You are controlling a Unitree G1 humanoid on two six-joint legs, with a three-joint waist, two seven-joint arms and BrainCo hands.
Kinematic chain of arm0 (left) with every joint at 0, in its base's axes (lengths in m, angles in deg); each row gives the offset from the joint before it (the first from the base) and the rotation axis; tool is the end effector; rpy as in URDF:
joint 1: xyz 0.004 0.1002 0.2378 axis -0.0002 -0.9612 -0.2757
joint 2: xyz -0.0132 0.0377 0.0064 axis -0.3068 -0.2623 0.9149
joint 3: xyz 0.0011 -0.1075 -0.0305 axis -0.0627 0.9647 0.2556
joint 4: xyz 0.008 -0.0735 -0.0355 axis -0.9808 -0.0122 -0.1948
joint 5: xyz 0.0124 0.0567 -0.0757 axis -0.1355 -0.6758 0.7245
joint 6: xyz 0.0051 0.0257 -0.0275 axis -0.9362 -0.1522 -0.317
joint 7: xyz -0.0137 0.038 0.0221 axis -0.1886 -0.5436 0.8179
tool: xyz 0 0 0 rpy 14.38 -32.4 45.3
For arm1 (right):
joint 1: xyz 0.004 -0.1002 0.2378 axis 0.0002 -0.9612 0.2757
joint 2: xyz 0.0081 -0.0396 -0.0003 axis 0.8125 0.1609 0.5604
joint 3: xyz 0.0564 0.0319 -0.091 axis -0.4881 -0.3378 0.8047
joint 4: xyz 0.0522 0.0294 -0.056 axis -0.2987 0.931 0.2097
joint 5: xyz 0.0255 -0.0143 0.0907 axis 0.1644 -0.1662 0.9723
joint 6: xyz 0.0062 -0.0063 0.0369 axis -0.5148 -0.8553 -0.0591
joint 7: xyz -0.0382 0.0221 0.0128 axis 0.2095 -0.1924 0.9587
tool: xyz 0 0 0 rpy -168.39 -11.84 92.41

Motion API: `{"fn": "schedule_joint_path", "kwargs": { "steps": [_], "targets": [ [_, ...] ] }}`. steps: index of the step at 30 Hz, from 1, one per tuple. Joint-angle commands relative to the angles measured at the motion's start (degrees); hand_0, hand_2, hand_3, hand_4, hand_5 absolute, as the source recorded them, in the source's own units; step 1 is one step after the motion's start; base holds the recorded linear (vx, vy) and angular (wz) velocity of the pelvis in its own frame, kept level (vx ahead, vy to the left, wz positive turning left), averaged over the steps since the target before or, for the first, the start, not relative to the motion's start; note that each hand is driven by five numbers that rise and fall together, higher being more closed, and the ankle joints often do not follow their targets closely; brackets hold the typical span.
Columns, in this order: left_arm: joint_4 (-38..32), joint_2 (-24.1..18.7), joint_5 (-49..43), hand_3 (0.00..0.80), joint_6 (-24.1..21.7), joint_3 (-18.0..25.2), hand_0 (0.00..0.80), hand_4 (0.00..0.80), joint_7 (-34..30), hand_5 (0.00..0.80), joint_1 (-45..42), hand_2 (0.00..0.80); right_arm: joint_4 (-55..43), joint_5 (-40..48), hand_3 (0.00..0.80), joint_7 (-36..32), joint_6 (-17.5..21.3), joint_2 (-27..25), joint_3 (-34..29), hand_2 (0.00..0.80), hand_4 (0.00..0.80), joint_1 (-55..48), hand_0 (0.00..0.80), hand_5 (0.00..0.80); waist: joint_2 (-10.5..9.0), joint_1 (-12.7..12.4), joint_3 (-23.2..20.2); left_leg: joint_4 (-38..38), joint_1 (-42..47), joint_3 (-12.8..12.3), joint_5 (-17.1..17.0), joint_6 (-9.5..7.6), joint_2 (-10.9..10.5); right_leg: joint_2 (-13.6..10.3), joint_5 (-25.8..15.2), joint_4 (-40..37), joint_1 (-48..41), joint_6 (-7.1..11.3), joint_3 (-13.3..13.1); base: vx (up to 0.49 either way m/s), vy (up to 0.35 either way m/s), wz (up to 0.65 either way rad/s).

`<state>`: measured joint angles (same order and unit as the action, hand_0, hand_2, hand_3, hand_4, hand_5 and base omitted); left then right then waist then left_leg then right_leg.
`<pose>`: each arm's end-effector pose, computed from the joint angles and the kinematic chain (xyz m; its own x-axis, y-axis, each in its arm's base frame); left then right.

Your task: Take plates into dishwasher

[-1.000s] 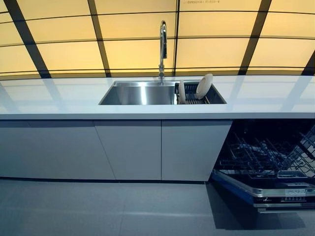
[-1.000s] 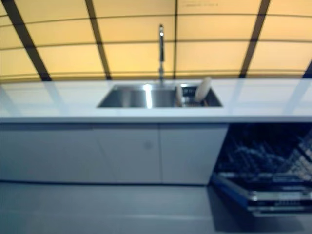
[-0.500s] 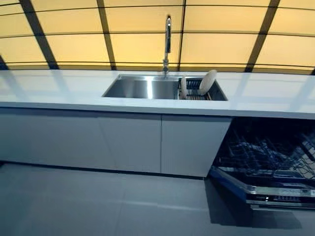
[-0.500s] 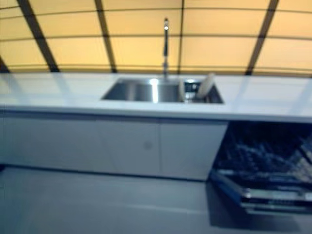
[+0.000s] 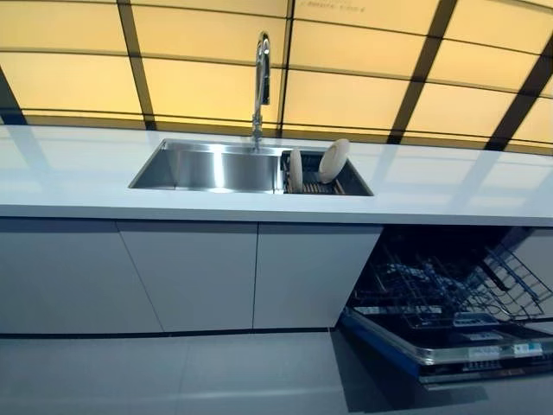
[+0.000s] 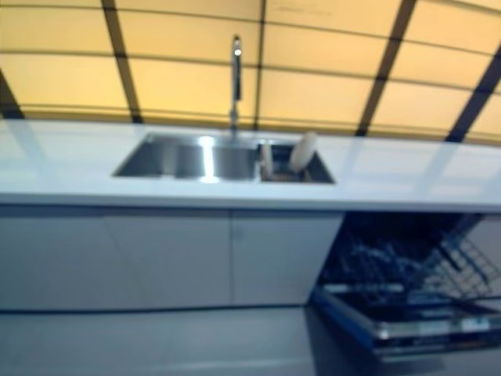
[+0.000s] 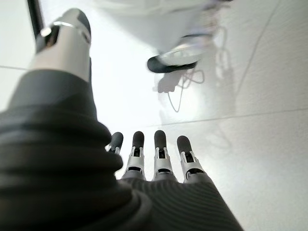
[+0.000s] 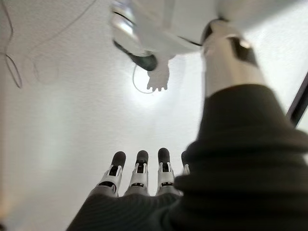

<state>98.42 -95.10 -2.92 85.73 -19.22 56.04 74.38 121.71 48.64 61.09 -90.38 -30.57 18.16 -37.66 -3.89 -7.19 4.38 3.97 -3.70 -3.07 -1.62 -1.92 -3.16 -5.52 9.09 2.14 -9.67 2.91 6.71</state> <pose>0.0778 0.2439 -0.1132 0.2637 0.2490 -0.9319 0.0715 0.9584 0.2763 0.0465 -0.2178 -0.1247 0.2264 -0.2442 -0.9429 -0.2743 0.9129 -0.3023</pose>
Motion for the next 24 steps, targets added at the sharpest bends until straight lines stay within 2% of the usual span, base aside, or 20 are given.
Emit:
{"fn": "schedule_joint_path", "kwargs": {
  "steps": [1,7,8,10,11,12,14,16,18,20,21,22,23,24],
  "targets": [
    [0.79,1.64,0.6,0.0,0.46,-0.3,0.0,0.0,1.09,0.0,-1.0,0.0,-2.47,0.86,0.0,0.02,1.43,-2.75,-0.28,0.0,0.0,3.04,0.0,0.0,1.95,-1.9,0.97,-2.25,-8.67,0.71,-5.73,3.81,2.99,1.99,-0.12,0.45,-4.99,1.39,-1.13,0.058,0.009,0.08],
    [1.16,2.05,0.98,0.0,0.17,0.79,0.0,0.0,1.56,0.0,-1.68,0.0,-2.04,-0.67,0.0,-2.83,2.2,-2.49,-0.8,0.0,0.0,3.06,0.0,0.0,1.81,-2.14,0.67,0.72,-8.94,2.08,-3.29,4.1,3.86,-0.63,-0.65,0.26,-4.4,2.6,0.85,0.123,0.027,0.09],
    [1.11,1.95,0.77,0.0,0.12,1.02,0.0,0.0,1.26,0.0,-1.12,0.0,-1.85,-0.33,0.0,-2.65,1.8,-2.3,-0.34,0.0,0.0,3.56,0.0,0.0,1.6,-2.49,0.7,2.84,-9.28,2.73,-2.01,3.77,3.96,-1.79,-0.66,1.11,-3.95,3.2,1.4,0.094,0.042,0.09],
    [1.02,1.75,0.28,0.0,0.03,1.07,0.0,0.0,0.85,0.0,-0.79,0.0,-1.81,0.19,0.0,-2.39,1.82,-2.23,-0.27,0.0,0.0,3.82,0.0,0.0,1.37,-2.77,0.67,4.07,-9.56,3.26,-1.22,3.42,3.76,-2.53,-0.7,1.73,-3.87,3.65,1.61,0.127,0.071,0.12],
    [1.04,1.43,-0.53,0.0,-0.21,0.97,0.0,0.0,0.41,0.0,-0.42,0.0,-1.62,0.58,0.0,-2.48,2.2,-2.21,-0.51,0.0,0.0,4.3,0.0,0.0,0.94,-3.16,0.56,5.62,-9.42,3.94,0.14,2.7,3.3,-4.01,-1.49,2.81,-3.67,4.75,1.74,0.134,0.088,0.1],
    [1.04,1.41,-0.61,0.0,-0.25,0.96,0.0,0.0,0.39,0.0,-0.4,0.0,-1.62,0.56,0.0,-2.51,2.25,-2.2,-0.53,0.0,0.0,4.33,0.0,0.0,0.9,-3.17,0.57,5.78,-9.42,3.96,0.29,2.63,3.26,-4.11,-1.52,2.88,-3.66,4.83,1.73,0.152,0.118,0.06],
    [0.83,0.9,-0.86,0.0,-0.33,0.97,0.0,0.0,0.33,0.0,-0.34,0.0,-1.72,-1.12,0.0,-4.36,2.18,-2.13,-0.35,0.0,0.0,5.08,0.0,0.0,0.83,-2.9,0.31,6.87,-7.98,3.79,2.2,1.79,3.19,-6.14,-2.59,4.52,-2.46,5.55,1.57,0.187,0.177,0.03],
    [0.81,0.7,-0.99,0.0,-0.25,1.0,0.0,0.0,0.04,0.0,-0.28,0.0,-1.59,-3.02,0.0,-5.9,2.4,-2.12,-0.1,0.0,0.0,5.39,0.0,0.0,0.94,-2.79,0.13,7.24,-7.53,3.44,2.79,1.55,3.24,-6.69,-2.87,5.19,-2.24,5.57,1.31,0.163,0.171,0.03],
    [0.61,0.27,-2.46,0.0,0.41,0.84,0.0,0.0,-1.16,0.0,0.13,0.0,-1.76,-2.92,0.0,-12.36,1.79,-2.23,0.81,0.0,0.0,5.87,0.0,0.0,0.72,-3.08,-0.31,8.24,-7.47,2.83,3.82,0.87,2.78,-7.73,-4.41,6.61,-2.6,5.64,1.36,0.165,0.165,0.01],
    [-0.42,-1.0,-5.87,0.0,0.54,0.23,0.0,0.0,-1.86,0.0,0.42,0.0,-3.98,-2.36,0.0,-25.93,3.76,-2.62,2.62,0.0,0.0,6.35,0.0,0.0,-0.45,-4.11,-0.88,8.15,-6.9,2.51,4.31,-0.32,1.13,-9.67,-10.86,9.31,-2.93,6.85,1.91,0.158,0.104,0.02],
    [-2.66,-3.08,-7.79,0.0,1.82,-0.43,0.0,0.0,-2.86,0.0,0.26,0.0,-12.41,1.91,0.0,-34.21,3.74,-4.13,4.94,0.0,0.0,6.7,0.0,0.0,-1.51,-4.84,-1.12,7.09,-5.53,2.8,4.4,-1.43,-0.35,-11.19,-17.51,14.15,-2.16,7.61,1.65,0.123,0.041,0.05],
    [-3.09,-3.44,-8.2,0.0,1.96,-0.57,0.0,0.0,-2.99,0.0,0.16,0.0,-14.24,2.11,0.0,-35.01,4.59,-4.52,5.32,0.0,0.0,6.7,0.0,0.0,-1.54,-4.9,-1.34,6.7,-5.39,2.9,4.22,-1.6,-0.43,-11.22,-18.74,14.97,-1.75,7.64,1.46,0.133,0.064,0.11],
    [-4.34,-4.2,-8.91,0.0,2.41,-0.68,0.0,0.0,-3.15,0.0,-0.28,0.0,-20.52,3.47,0.0,-37.18,3.05,-6.5,5.56,0.0,0.0,6.77,0.0,0.0,-1.33,-4.76,-1.46,5.98,-4.55,3.14,4.23,-2.14,-0.67,-11.27,-20.97,18.87,0.15,7.53,0.65,0.134,0.116,0.11],
    [-5.29,-5.45,-9.83,0.0,2.37,-0.96,0.0,0.0,-3.63,0.0,-0.87,0.0,-28.64,5.89,0.0,-40.94,2.96,-10.0,5.92,0.0,0.0,6.79,0.0,0.0,-0.88,-4.14,-1.34,5.16,-3.25,3.64,4.46,-2.84,-0.99,-10.28,-21.47,24.0,3.03,7.08,-0.71,0.161,0.157,0.14]
  ]
}}
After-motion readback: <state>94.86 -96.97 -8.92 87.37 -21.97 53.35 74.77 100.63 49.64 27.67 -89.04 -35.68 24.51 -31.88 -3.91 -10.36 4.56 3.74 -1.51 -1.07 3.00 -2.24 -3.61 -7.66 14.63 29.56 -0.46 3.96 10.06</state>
